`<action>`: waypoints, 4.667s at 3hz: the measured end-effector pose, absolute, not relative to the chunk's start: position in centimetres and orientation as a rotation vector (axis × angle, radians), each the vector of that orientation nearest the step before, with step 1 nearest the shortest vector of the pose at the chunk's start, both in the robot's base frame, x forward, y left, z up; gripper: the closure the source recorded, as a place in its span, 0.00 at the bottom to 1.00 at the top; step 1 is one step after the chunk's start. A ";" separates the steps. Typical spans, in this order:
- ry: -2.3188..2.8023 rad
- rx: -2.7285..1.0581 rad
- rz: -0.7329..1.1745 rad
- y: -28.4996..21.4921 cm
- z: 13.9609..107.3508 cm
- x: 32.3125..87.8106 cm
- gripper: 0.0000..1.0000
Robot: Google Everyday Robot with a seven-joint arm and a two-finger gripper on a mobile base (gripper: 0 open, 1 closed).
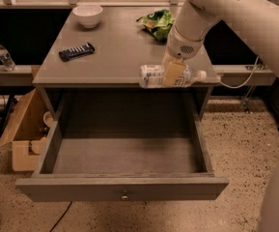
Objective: Place blue plastic bottle into top drawer
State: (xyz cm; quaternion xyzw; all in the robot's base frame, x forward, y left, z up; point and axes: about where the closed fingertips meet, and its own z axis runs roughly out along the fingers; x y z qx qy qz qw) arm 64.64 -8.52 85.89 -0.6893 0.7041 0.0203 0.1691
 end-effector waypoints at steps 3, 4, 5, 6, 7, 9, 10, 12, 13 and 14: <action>1.972 -1.858 0.215 -7.1 89.5 53.0 1.00; 2.041 -1.800 0.286 -5.2 86.7 52.3 1.00; 2.133 -1.740 0.346 -0.7 81.9 51.6 1.00; 2.251 -1.648 0.357 4.0 76.5 51.9 1.00; 2.321 -1.574 0.344 6.7 73.3 52.8 1.00; 2.369 -1.463 0.423 9.6 68.0 54.1 0.59; 2.383 -1.431 0.451 10.6 66.2 54.6 0.34; 2.357 -1.407 0.503 9.7 66.3 55.6 0.00; 2.286 -1.430 0.531 5.0 69.8 55.6 0.00; 2.250 -1.454 0.530 0.8 73.0 55.2 0.00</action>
Offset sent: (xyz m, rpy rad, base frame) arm -0.1672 0.0267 0.0431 0.2192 0.0694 -0.0603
